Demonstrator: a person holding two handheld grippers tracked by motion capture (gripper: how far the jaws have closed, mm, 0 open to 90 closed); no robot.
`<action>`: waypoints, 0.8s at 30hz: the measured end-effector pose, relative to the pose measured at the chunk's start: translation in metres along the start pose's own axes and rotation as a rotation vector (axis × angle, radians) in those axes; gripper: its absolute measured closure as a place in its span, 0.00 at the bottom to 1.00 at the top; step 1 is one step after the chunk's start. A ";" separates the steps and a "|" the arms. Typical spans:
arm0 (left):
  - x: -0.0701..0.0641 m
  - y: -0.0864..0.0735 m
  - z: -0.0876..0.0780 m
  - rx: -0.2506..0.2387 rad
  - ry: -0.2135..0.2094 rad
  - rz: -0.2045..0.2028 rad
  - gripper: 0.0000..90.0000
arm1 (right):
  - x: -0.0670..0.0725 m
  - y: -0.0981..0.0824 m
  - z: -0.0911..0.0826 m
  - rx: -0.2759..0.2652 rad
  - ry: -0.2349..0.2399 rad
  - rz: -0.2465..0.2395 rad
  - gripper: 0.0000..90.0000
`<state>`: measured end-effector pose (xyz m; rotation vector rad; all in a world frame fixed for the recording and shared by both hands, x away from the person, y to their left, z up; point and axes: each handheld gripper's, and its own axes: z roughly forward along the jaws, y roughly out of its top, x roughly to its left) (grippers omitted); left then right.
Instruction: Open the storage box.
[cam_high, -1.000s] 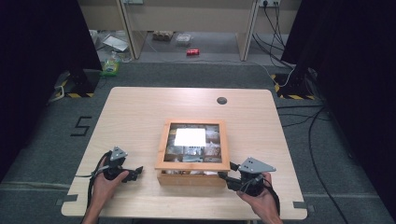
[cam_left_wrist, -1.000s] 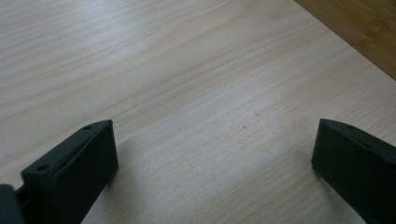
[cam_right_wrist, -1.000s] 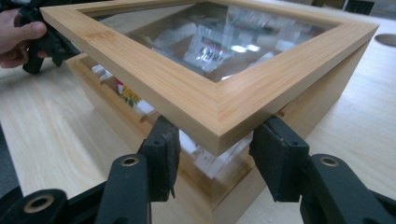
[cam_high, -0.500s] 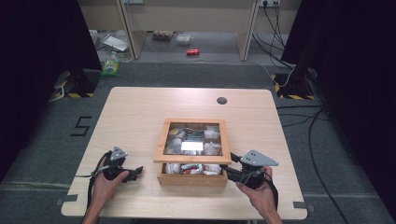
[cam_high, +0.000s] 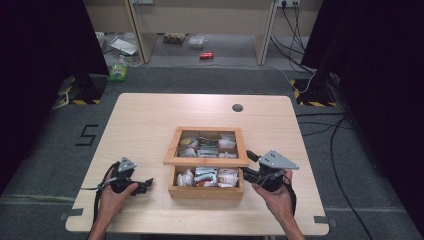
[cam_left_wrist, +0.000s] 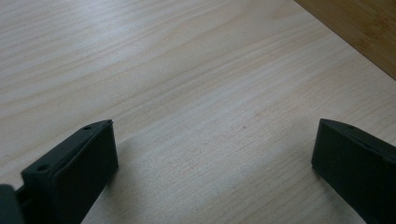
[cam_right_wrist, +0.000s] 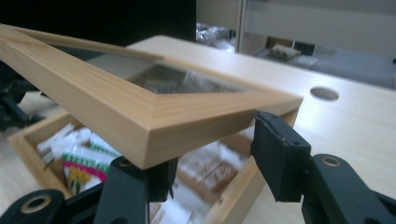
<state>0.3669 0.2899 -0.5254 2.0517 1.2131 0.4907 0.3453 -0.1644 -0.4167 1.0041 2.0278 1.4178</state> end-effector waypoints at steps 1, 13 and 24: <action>0.000 0.000 0.000 0.000 0.000 0.000 0.00 | -0.001 0.002 0.001 -0.006 0.000 0.004 0.57; 0.000 0.000 0.000 0.000 0.000 0.000 0.00 | -0.012 0.014 0.017 -0.017 -0.010 0.046 0.54; 0.000 0.000 0.000 0.000 -0.001 0.001 0.00 | -0.024 0.025 0.031 -0.050 -0.017 0.102 0.55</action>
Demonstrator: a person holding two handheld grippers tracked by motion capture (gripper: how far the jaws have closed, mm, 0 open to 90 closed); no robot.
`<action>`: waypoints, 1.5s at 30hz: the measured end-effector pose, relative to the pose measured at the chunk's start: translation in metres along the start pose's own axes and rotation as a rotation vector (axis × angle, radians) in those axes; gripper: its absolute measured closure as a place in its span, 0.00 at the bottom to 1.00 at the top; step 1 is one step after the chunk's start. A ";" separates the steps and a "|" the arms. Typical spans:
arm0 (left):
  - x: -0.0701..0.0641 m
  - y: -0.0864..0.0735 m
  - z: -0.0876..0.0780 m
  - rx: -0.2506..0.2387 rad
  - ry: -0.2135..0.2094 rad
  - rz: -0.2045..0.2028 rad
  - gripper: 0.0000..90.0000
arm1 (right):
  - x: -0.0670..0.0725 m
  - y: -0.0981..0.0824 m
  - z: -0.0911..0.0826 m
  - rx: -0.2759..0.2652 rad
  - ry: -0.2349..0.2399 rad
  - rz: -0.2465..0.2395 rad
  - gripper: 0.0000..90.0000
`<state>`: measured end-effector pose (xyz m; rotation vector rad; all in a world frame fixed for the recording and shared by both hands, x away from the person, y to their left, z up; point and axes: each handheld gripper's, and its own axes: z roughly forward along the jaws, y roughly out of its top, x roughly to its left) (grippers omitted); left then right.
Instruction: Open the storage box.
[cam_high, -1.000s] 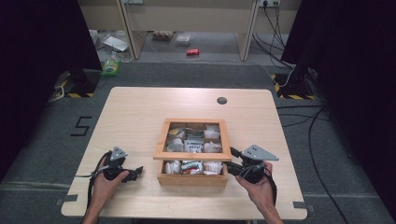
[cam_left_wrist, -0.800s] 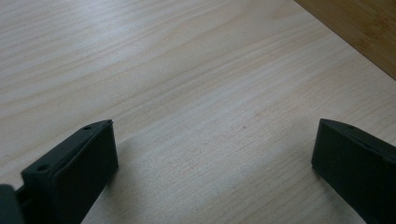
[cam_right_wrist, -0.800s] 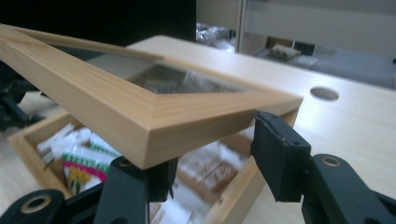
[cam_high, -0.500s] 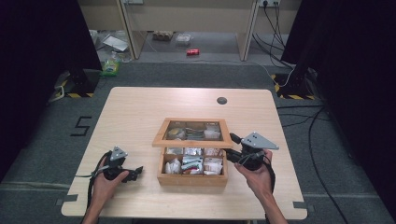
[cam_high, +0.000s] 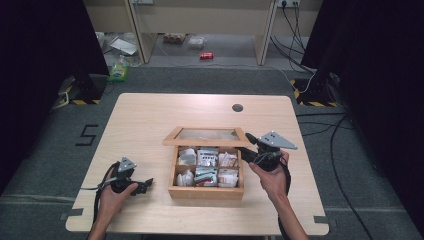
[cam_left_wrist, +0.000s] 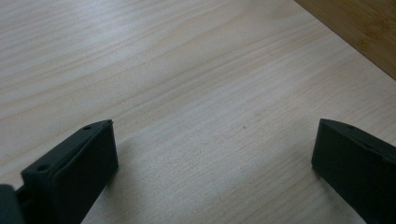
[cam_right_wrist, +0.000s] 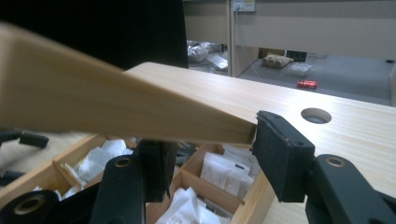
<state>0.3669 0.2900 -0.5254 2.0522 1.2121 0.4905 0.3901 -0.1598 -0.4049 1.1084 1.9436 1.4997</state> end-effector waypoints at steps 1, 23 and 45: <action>0.000 0.000 0.000 0.000 0.000 0.000 0.00 | -0.002 0.001 0.002 -0.012 0.001 0.015 0.56; 0.000 0.000 0.000 -0.001 0.000 -0.001 0.00 | -0.017 0.024 0.026 -0.029 -0.040 0.025 0.60; 0.000 0.000 0.000 0.000 0.001 -0.001 0.00 | -0.029 0.035 0.047 -0.018 -0.070 0.050 0.61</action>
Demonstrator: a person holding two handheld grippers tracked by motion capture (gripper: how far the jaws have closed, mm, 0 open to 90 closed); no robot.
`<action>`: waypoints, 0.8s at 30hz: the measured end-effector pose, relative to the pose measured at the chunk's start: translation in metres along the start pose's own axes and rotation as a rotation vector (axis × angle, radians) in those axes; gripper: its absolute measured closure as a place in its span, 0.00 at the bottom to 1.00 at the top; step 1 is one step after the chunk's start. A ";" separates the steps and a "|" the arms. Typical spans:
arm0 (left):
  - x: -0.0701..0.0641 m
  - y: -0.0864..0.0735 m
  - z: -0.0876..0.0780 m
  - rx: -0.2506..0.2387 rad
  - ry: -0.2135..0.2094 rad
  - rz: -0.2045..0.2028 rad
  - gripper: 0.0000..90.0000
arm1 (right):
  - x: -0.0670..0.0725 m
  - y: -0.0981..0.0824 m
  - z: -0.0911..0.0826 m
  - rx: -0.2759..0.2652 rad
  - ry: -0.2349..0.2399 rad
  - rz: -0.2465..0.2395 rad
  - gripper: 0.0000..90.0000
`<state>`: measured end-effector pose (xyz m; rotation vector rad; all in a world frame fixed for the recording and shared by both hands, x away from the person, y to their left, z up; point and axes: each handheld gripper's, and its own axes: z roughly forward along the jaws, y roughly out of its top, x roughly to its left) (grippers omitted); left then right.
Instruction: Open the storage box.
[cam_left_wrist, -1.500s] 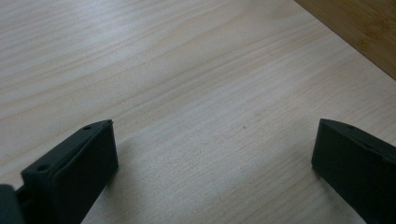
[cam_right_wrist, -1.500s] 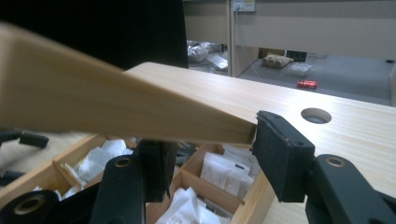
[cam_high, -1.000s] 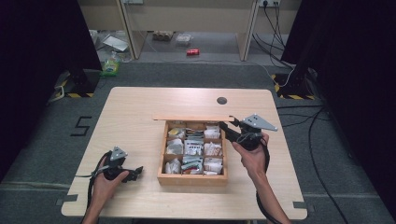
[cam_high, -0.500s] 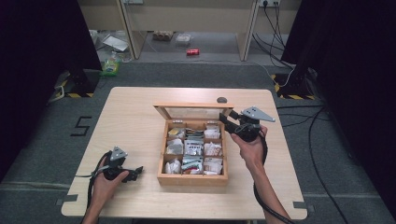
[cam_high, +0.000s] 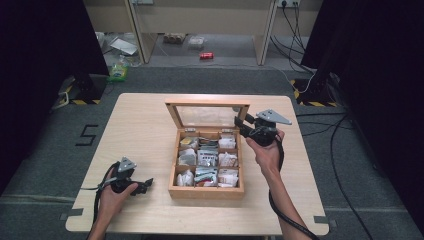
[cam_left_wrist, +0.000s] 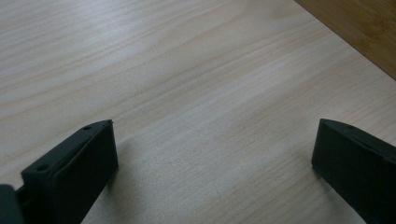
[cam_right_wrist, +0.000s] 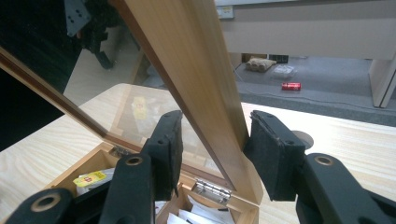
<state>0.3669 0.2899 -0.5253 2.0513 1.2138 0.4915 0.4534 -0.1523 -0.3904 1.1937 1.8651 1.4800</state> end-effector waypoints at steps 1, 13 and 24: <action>0.000 0.000 0.000 0.000 -0.001 -0.001 0.00 | 0.000 0.000 0.001 -0.001 0.000 0.006 0.61; 0.000 0.000 0.000 0.001 -0.001 -0.001 0.00 | -0.005 0.001 0.012 0.020 -0.015 0.036 0.61; 0.000 0.000 0.000 0.001 -0.001 0.000 0.00 | -0.009 0.003 0.022 0.032 -0.034 0.052 0.61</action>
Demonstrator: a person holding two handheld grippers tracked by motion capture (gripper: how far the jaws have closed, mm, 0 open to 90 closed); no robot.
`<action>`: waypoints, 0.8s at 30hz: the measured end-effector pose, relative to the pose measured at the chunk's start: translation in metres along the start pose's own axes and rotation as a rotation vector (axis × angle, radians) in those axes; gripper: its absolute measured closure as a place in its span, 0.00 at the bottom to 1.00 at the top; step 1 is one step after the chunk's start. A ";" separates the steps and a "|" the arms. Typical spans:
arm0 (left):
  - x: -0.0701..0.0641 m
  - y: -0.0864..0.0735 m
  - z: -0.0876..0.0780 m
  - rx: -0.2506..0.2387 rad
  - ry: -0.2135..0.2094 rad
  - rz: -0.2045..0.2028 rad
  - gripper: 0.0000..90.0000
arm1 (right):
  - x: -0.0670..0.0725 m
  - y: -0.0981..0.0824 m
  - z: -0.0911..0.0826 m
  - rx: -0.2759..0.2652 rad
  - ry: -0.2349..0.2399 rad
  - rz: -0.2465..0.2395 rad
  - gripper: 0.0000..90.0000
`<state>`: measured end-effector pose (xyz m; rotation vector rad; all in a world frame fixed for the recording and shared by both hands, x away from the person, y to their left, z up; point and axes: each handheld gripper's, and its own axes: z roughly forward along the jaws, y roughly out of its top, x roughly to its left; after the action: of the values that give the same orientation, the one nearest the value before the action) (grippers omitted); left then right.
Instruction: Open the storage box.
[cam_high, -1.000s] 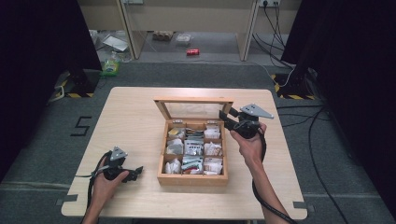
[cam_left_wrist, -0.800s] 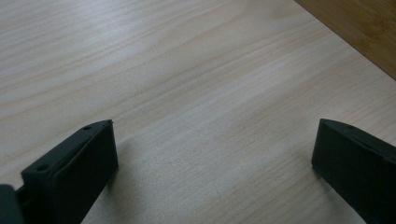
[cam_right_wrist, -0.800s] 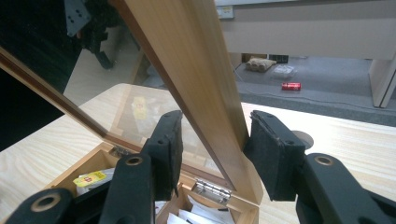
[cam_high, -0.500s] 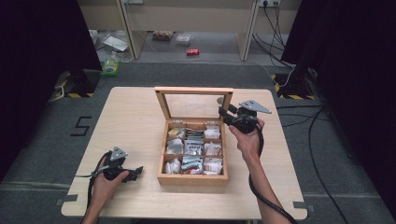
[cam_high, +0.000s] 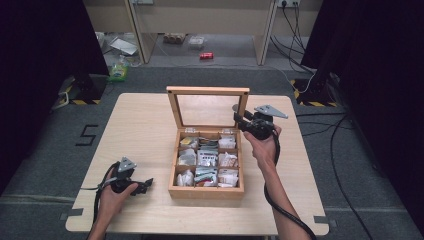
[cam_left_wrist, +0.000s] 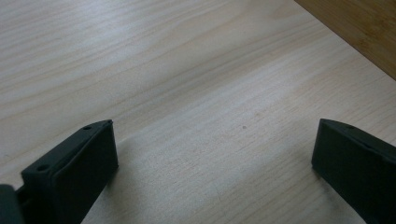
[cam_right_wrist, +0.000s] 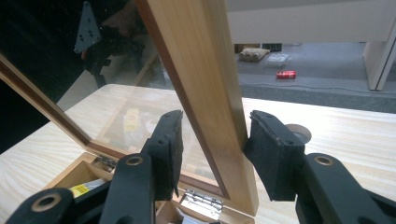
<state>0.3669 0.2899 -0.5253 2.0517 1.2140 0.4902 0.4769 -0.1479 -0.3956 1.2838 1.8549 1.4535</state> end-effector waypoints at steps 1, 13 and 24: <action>0.000 0.000 0.000 0.000 0.000 0.000 0.00 | 0.000 0.000 0.001 0.001 -0.001 0.004 0.62; 0.000 0.000 0.000 0.000 0.000 0.000 0.00 | 0.000 0.004 0.008 0.026 -0.034 -0.019 0.63; 0.000 0.000 0.000 0.000 0.000 0.001 0.00 | -0.001 0.003 0.013 0.055 -0.049 -0.026 0.62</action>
<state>0.3669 0.2899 -0.5253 2.0524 1.2137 0.4907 0.4892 -0.1419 -0.3972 1.3042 1.8843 1.3542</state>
